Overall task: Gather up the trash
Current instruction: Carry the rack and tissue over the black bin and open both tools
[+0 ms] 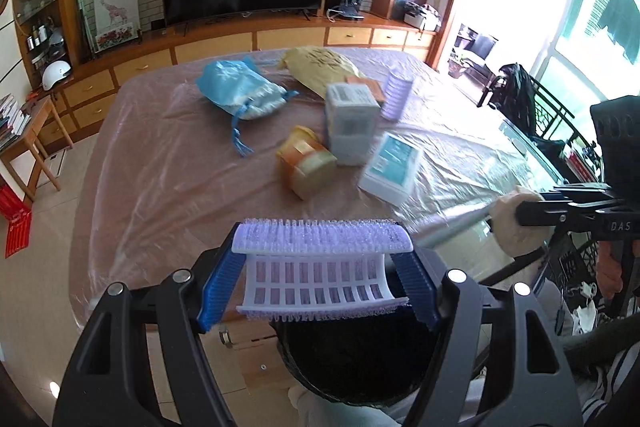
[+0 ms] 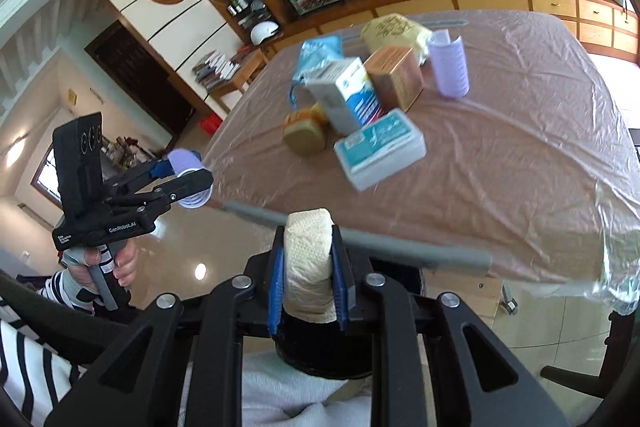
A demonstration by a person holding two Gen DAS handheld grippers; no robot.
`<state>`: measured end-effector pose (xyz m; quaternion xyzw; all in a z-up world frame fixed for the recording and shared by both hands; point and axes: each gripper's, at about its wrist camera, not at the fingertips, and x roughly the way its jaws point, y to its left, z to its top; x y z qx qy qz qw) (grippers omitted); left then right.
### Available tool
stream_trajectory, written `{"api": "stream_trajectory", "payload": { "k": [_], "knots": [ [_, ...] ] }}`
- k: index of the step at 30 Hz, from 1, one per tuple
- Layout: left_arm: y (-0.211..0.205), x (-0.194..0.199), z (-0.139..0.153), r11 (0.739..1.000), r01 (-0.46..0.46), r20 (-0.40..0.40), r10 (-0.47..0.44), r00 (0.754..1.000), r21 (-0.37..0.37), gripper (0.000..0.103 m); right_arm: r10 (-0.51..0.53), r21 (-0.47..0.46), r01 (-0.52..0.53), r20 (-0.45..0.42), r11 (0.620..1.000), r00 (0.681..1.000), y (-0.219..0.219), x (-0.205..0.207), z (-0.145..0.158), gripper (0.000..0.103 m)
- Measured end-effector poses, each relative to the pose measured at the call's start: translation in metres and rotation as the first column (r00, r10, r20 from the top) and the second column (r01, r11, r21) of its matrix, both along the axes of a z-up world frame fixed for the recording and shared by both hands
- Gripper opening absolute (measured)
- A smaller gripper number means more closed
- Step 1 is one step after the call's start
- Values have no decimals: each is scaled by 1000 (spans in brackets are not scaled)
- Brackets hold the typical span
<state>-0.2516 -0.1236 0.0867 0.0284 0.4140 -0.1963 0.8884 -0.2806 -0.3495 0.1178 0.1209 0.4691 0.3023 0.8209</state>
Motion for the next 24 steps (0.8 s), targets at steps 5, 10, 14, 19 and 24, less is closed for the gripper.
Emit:
{"api": "stream_trajectory", "payload": {
  "k": [5,10,14,19,24],
  "knots": [
    [-15,-18,-12,999,49,-45,-49,998,-7,72,45,-40,-45,-10,998,999,8,-16,-9,21],
    [-25,-32,-28,996,86,-85,-87,993,-7,72,79,-113,-80,-12,990,997,18,-23,-21,21],
    [-27,-33,-40,995,95,-117,-95,989,-4,72,100,-157,-101,-16,982,995,28,-26,-32,21],
    [-28,-34,-62,995,95,-156,-93,983,5,73,118,-215,-122,-28,969,993,41,-27,-48,21],
    [-29,-36,-80,995,98,-189,-90,978,36,72,130,-262,-137,-43,955,991,50,-31,-64,21]
  ]
}}
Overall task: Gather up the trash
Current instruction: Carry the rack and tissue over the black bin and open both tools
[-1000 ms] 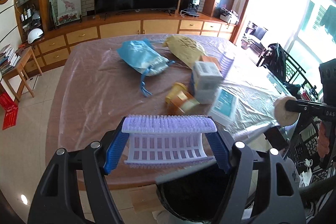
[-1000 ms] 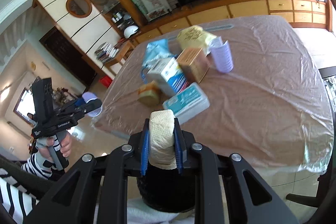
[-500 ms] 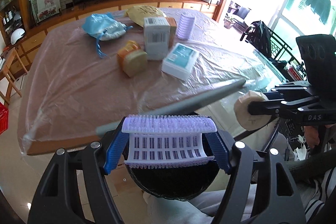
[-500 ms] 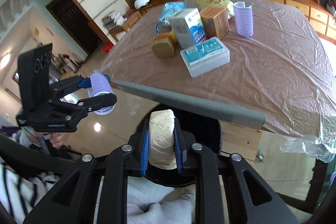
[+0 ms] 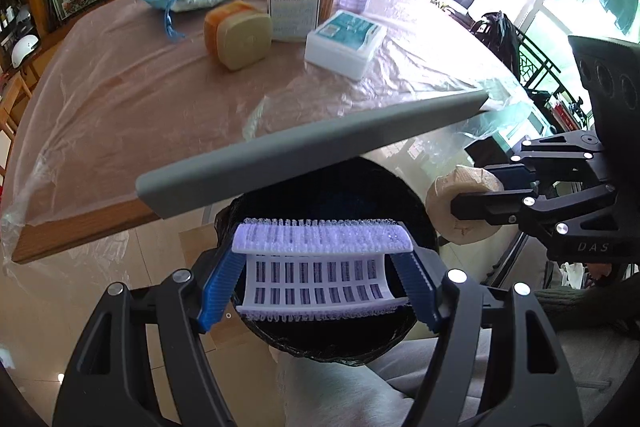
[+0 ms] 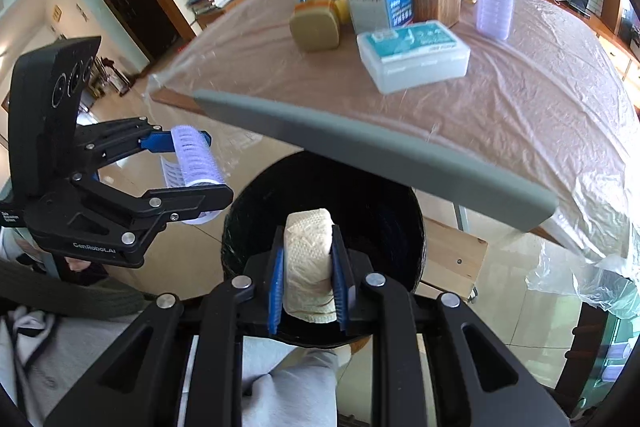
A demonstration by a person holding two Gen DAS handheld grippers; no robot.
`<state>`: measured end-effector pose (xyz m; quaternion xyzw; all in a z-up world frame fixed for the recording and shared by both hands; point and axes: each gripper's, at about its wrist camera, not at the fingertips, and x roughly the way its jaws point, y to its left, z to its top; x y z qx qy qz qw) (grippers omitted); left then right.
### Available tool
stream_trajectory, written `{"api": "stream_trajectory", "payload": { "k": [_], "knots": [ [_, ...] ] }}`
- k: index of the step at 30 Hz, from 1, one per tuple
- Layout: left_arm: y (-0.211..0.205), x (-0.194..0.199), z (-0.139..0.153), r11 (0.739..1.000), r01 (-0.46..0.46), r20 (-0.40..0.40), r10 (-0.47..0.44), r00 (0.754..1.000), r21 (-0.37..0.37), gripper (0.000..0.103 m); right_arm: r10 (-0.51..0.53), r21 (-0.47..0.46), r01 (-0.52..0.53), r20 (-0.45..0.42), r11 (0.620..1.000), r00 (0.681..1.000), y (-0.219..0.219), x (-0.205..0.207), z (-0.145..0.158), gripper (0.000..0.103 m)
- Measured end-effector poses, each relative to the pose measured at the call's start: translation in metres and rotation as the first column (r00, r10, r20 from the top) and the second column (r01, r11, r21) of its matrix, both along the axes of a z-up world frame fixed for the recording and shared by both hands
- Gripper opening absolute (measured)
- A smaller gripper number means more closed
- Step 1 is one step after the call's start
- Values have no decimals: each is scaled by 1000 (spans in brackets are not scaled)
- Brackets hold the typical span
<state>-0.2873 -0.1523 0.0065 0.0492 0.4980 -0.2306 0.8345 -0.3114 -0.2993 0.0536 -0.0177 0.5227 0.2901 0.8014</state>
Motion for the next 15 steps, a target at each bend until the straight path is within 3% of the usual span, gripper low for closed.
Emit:
{"api": "stream_trajectory", "payload": {
  "k": [15],
  "knots": [
    [-14,8,-47,994,39,-68,-32,997,100,72,3,-93,-5,-23,996,1000,18,14,-40,21]
  ]
}}
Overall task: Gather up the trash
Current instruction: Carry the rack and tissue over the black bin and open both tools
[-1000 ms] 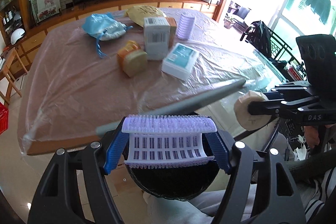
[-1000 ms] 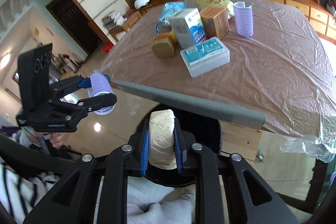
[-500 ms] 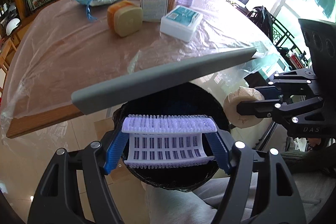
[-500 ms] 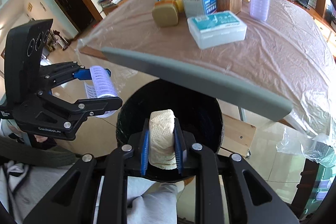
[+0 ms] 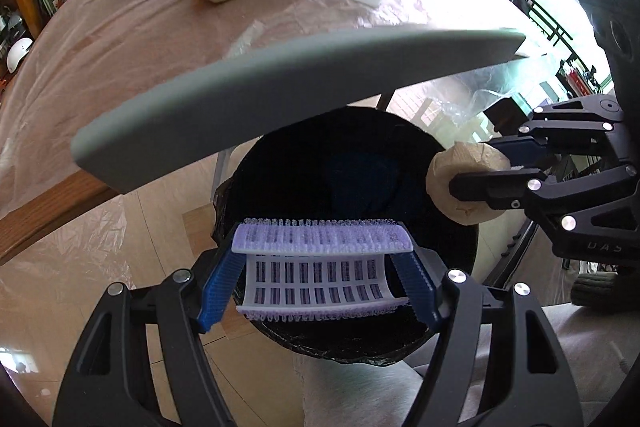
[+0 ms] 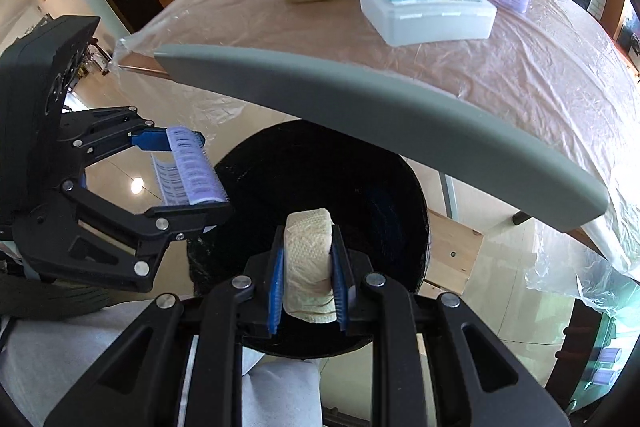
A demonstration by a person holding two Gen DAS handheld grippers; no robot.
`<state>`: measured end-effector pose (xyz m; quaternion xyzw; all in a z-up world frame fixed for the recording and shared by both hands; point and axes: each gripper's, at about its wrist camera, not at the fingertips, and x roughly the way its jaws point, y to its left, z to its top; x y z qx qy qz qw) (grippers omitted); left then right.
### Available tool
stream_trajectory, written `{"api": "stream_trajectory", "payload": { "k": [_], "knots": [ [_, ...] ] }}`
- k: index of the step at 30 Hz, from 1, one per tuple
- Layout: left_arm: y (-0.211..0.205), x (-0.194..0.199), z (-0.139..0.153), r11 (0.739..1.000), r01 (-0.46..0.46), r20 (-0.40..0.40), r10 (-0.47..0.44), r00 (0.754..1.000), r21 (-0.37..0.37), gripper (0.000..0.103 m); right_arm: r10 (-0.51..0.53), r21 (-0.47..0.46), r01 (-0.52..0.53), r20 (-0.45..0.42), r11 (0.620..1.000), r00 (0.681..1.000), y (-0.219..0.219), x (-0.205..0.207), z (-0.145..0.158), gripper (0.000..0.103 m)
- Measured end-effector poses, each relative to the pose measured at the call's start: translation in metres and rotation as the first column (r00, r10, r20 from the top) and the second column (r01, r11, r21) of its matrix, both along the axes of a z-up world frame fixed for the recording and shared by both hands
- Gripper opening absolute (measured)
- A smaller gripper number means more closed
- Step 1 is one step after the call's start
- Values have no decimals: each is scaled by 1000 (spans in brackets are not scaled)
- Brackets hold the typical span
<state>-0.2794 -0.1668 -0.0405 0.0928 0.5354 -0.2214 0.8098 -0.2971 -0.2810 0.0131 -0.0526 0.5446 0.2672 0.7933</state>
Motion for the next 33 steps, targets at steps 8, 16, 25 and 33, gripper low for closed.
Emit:
{"api": "stream_trajectory", "payload": {
  "k": [8,16,25,33],
  "knots": [
    [-2,6,-11,999,18,-12,-18,1000,27,72,-26,-15,26,-16,1000,1000,3,9,-17,21],
    [-5,11,-19,999,14,-12,-14,1000,35,72,-35,-40,34,-22,999,999,4,14,-24,21],
    [-9,12,-20,999,19,-13,-19,1000,38,72,-65,-39,63,-35,997,997,1,16,-25,21],
    [-8,10,-14,999,34,-8,-34,999,6,89,-100,6,101,-35,995,994,-13,11,-13,62]
  ]
}}
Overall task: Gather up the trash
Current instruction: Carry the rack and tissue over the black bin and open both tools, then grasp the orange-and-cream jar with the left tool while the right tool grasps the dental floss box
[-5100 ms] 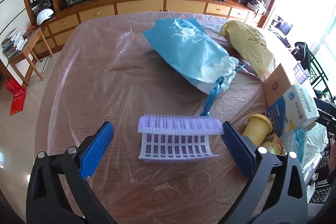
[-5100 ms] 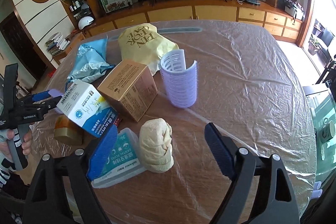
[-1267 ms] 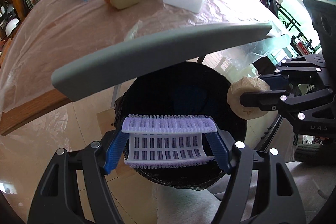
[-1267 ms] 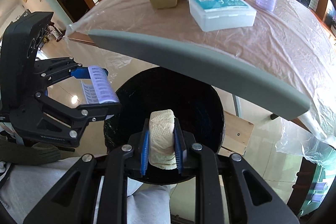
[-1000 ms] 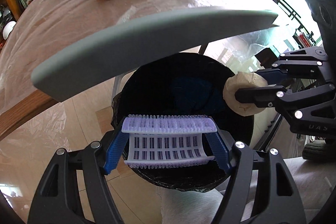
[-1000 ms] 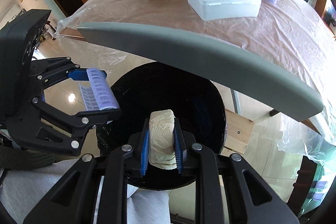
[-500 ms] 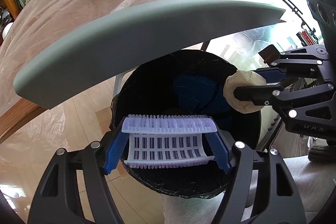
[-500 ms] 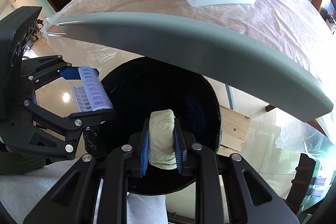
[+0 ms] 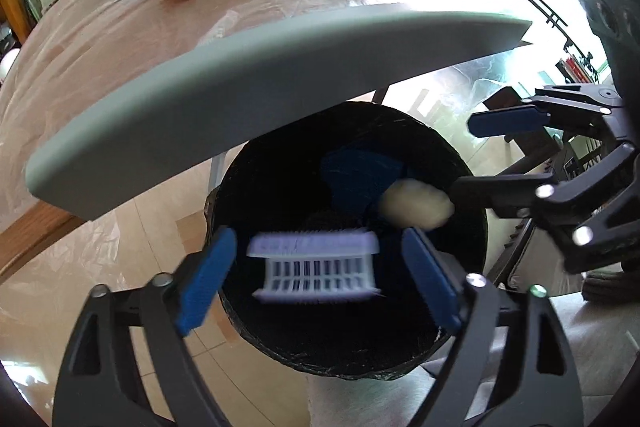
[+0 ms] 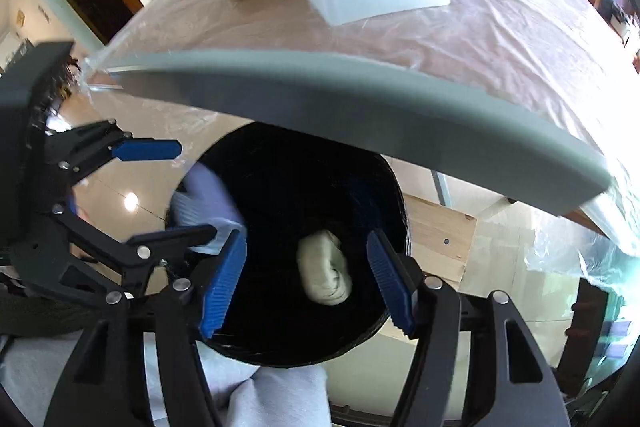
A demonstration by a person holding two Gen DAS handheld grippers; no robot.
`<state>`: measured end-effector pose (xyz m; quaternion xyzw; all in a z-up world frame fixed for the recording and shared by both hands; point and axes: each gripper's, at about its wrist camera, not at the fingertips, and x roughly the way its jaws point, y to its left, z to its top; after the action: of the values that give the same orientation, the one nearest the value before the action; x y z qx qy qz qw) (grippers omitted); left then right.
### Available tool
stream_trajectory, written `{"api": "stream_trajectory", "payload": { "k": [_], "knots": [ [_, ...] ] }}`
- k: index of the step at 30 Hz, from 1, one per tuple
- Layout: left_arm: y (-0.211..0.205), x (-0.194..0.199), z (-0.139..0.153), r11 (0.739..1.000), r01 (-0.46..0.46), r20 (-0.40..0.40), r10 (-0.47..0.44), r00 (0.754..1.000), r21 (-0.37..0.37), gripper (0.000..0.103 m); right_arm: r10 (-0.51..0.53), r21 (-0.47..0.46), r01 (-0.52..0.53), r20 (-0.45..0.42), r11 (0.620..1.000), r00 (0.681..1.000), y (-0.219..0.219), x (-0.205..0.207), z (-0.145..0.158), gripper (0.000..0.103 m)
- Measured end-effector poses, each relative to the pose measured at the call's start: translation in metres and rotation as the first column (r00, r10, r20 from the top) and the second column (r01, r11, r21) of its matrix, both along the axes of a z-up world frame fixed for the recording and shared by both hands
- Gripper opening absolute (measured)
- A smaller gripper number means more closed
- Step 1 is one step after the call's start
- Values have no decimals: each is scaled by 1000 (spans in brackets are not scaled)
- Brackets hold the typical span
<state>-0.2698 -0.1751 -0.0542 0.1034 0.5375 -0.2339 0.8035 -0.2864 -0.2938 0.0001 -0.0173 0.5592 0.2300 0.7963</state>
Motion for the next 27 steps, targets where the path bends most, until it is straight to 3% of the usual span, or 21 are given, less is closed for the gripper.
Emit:
{"api": "stream_trajectory", "payload": {
  "k": [5,11,18,23,27],
  "knots": [
    [11,6,8,997,-37,-13,36,999,-64,89,-33,13,33,19,999,999,-14,-6,14,63],
    [17,3,27,996,-46,24,48,999,-78,89,-60,48,56,87,997,994,-31,-11,44,64],
    [25,-3,74,987,-59,93,74,993,-151,94,-99,85,81,240,993,966,-48,-9,93,84],
    [30,9,106,976,-127,194,161,968,-176,101,-109,50,97,353,994,929,-47,4,115,96],
    [41,50,106,949,-276,175,301,937,-155,101,-107,-54,140,405,989,908,-30,30,112,96]
  ]
}}
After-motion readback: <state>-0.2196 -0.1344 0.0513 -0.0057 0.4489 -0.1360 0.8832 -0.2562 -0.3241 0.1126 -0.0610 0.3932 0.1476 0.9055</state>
